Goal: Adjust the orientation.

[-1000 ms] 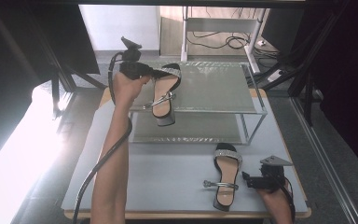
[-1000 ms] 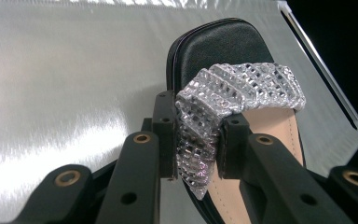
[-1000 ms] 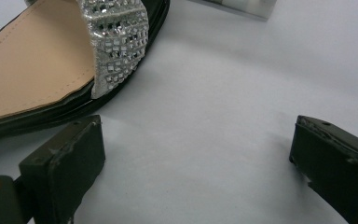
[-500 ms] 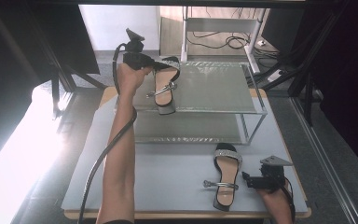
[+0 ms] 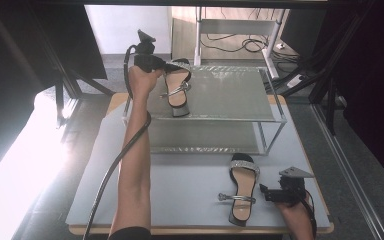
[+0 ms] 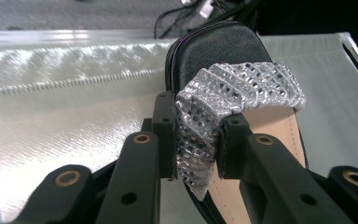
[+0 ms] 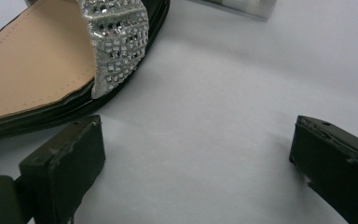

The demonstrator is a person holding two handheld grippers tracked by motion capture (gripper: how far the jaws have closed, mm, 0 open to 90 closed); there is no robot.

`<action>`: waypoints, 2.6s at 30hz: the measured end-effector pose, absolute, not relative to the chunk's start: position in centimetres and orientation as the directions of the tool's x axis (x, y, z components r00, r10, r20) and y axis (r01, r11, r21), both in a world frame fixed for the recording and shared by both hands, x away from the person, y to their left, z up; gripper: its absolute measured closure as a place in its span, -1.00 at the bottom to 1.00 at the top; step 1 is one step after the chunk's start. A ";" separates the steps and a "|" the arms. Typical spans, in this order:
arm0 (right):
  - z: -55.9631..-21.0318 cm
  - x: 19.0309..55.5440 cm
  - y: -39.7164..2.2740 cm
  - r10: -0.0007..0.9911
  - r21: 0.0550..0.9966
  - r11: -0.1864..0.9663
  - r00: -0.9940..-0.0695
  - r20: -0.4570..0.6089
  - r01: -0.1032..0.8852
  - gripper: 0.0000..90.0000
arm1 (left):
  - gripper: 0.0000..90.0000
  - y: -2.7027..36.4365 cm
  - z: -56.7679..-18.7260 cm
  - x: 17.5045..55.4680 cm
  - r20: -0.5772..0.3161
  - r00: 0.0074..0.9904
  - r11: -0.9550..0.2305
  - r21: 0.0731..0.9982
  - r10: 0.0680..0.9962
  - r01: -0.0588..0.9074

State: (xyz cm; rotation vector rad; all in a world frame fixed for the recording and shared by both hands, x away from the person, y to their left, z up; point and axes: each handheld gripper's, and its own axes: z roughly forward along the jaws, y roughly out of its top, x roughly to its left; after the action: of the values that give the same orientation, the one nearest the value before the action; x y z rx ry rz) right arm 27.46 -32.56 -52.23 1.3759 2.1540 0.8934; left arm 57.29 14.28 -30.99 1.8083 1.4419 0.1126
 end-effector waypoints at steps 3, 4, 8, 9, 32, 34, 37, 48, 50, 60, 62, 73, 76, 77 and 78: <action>-52.2 27.5 -32.6 0.910 0.714 0.300 -0.415 -0.015 0.632 -0.94 | 0.62 14.0 -31.4 57.4 -0.381 0.340 -0.033 0.623 0.860 0.781; -52.2 27.5 -32.6 0.910 0.714 0.300 -0.415 -0.015 0.632 -0.94 | 0.62 13.9 -31.5 57.4 -0.375 0.343 -0.040 0.623 0.861 0.781; -52.2 27.5 -32.6 0.909 0.715 0.302 -0.416 -0.017 0.631 -0.94 | 0.58 13.1 -32.2 57.6 -0.359 0.334 -0.044 0.621 0.872 0.782; -52.2 27.5 -32.6 0.910 0.715 0.301 -0.415 -0.016 0.632 -0.94 | 0.58 12.8 -32.4 57.6 -0.351 0.334 -0.051 0.620 0.875 0.783; -52.2 27.5 -32.6 0.910 0.714 0.299 -0.414 -0.014 0.633 -0.94 | -0.28 12.9 -32.4 55.2 -0.359 0.423 -0.093 0.662 0.832 0.743; -52.2 27.5 -32.6 0.910 0.715 0.299 -0.414 -0.015 0.632 -0.94 | -0.35 13.1 -32.2 54.7 -0.351 0.425 -0.093 0.670 0.835 0.737; -52.2 27.5 -32.6 0.910 0.714 0.299 -0.414 -0.015 0.632 -0.94 | -0.40 13.4 -31.9 54.1 -0.345 0.438 -0.100 0.682 0.830 0.725; -52.2 27.5 -32.5 0.910 0.714 0.301 -0.414 -0.016 0.632 -0.94 | -0.67 14.9 -30.9 51.9 -0.314 0.462 -0.116 0.713 0.829 0.692; -52.2 27.5 -32.6 0.910 0.714 0.301 -0.415 -0.016 0.632 -0.94 | -0.68 15.2 -30.8 51.4 -0.308 0.464 -0.117 0.718 0.831 0.686; -52.2 27.5 -32.5 0.910 0.714 0.301 -0.415 -0.016 0.632 -0.94 | -0.86 16.8 -30.5 49.5 -0.281 0.467 -0.124 0.735 0.839 0.666; -52.2 27.5 -32.5 0.910 0.714 0.299 -0.413 -0.015 0.633 -0.94 | -0.88 17.0 -30.6 49.1 -0.269 0.473 -0.134 0.740 0.839 0.659; -52.2 27.5 -32.5 0.910 0.714 0.300 -0.414 -0.017 0.632 -0.94 | -0.91 17.9 -31.4 46.6 -0.272 0.518 -0.141 0.769 0.811 0.624; -52.2 27.5 -32.5 0.910 0.714 0.300 -0.413 -0.016 0.632 -0.94 | -0.91 18.1 -31.6 46.0 -0.274 0.524 -0.138 0.774 0.806 0.618; -52.2 27.5 -32.5 0.910 0.714 0.300 -0.413 -0.016 0.632 -0.94 | -0.91 18.1 -31.6 46.0 -0.274 0.524 -0.138 0.774 0.806 0.618; -52.2 27.5 -32.5 0.910 0.714 0.300 -0.414 -0.017 0.632 -0.94 | -0.91 18.2 -31.6 45.8 -0.277 0.528 -0.137 0.776 0.803 0.616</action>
State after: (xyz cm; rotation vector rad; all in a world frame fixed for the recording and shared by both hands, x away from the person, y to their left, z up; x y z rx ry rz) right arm 27.46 -32.53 -52.22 1.3755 2.1529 0.8913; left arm 45.76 18.18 -31.62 1.8439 1.1721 0.2541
